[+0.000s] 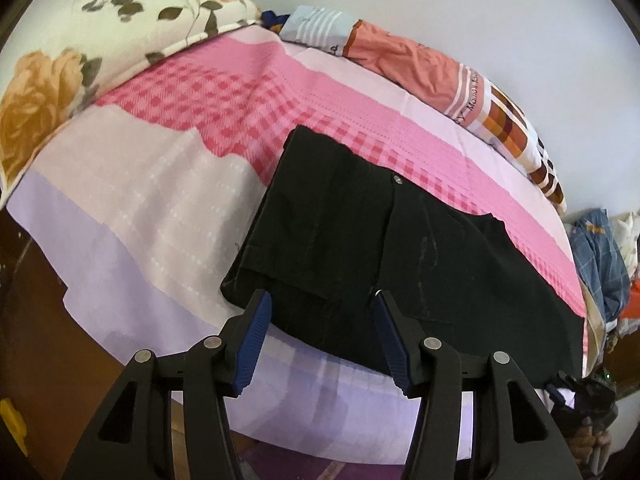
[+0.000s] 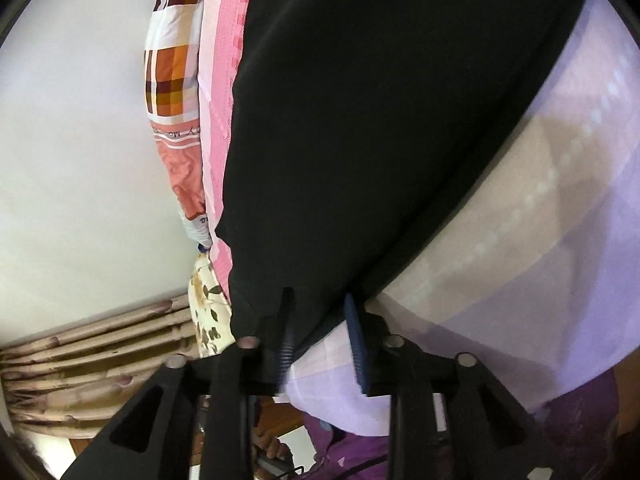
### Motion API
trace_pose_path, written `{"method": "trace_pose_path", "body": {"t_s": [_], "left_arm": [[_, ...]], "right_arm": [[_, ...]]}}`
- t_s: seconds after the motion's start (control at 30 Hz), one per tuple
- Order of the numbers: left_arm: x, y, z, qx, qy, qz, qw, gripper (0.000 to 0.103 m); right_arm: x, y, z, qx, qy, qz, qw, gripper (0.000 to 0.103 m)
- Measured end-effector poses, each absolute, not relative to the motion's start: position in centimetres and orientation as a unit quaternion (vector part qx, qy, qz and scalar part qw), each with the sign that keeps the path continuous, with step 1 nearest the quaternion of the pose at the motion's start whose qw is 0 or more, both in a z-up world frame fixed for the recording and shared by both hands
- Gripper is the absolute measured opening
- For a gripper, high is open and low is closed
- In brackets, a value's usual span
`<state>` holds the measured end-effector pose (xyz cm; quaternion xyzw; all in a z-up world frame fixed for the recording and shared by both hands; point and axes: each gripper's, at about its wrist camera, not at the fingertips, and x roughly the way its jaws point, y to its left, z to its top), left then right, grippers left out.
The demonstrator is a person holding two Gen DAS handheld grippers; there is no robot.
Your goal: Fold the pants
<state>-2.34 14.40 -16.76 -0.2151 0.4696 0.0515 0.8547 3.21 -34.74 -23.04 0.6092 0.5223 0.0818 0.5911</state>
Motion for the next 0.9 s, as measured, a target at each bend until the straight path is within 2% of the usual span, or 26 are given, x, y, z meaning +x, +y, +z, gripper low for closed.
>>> {"method": "trace_pose_path", "body": {"t_s": [0.37,0.43,0.47,0.7,0.9], "left_arm": [[-2.3,14.5,-17.5,-0.225,0.482,0.046,0.845,0.055],[-2.3,14.4,-17.7,-0.222,0.485,0.046,0.845,0.056],[-2.2,14.4,-17.7,-0.22,0.486,0.045,0.844,0.057],[-2.2,14.6,-18.3,-0.222,0.497,0.054,0.837,0.058],[-2.1,14.7,-19.1,-0.227,0.511,0.054,0.827,0.059]], "right_arm": [[3.4,-33.5,-23.5,0.624,0.507,0.096,0.587,0.033],[3.8,-33.1,-23.5,0.611,0.51,0.092,0.599,0.022],[4.0,-32.9,-23.7,0.599,0.517,0.085,0.605,0.007],[3.7,-32.7,-21.3,0.557,0.525,0.099,0.636,0.005],[3.5,-33.1,-23.9,0.581,0.544,0.09,0.598,0.005]]}}
